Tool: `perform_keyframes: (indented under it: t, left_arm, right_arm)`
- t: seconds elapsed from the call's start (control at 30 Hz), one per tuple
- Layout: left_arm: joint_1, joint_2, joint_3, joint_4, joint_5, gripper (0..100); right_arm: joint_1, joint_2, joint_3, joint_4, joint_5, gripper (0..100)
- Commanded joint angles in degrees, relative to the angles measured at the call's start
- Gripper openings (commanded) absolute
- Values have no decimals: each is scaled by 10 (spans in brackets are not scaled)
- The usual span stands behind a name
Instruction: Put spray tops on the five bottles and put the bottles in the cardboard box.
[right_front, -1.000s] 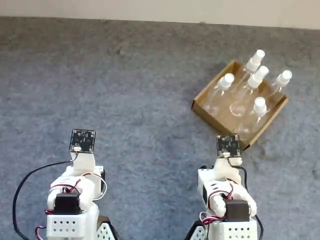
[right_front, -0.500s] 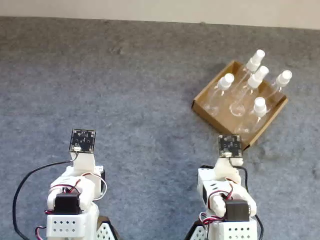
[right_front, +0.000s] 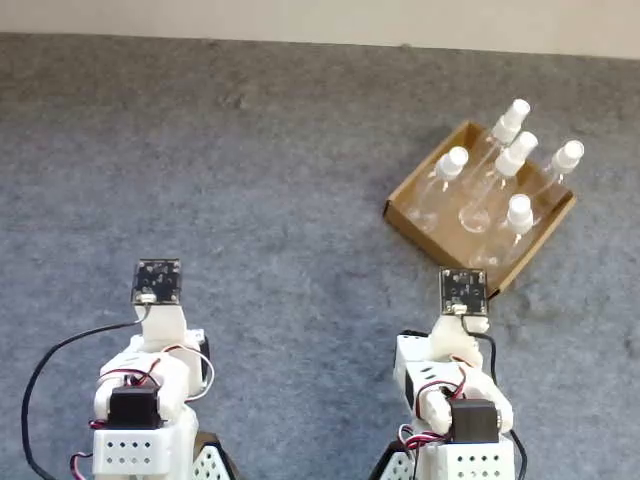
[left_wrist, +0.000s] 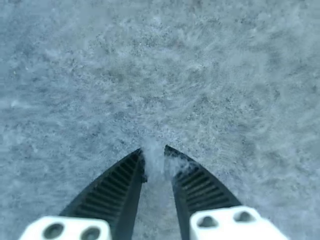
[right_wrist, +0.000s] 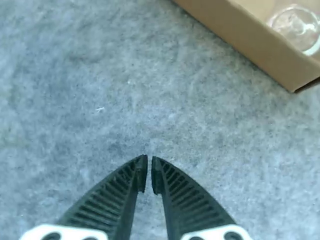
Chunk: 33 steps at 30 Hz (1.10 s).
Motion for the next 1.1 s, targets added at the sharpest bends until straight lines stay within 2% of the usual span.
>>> perform_keyframes:
  t: [0.0, 0.43, 0.57, 0.93, 1.07]
  left_arm:
    - [-5, -10, 11, 2, 17, 6]
    - [-4, -10, 11, 3, 0, 6]
    - [-4, -10, 11, 3, -69, 5]
    - [14, -10, 11, 3, -47, 5]
    - [14, -10, 11, 3, -45, 5]
  right_arm:
    - [7, -6, 94, 0, 5, 4]
    - [7, -6, 93, 0, 5, 4]
    - [7, -6, 93, 0, 5, 4]
    - [12, -6, 93, 0, 2, 4]
    - [41, -6, 93, 0, 2, 4]
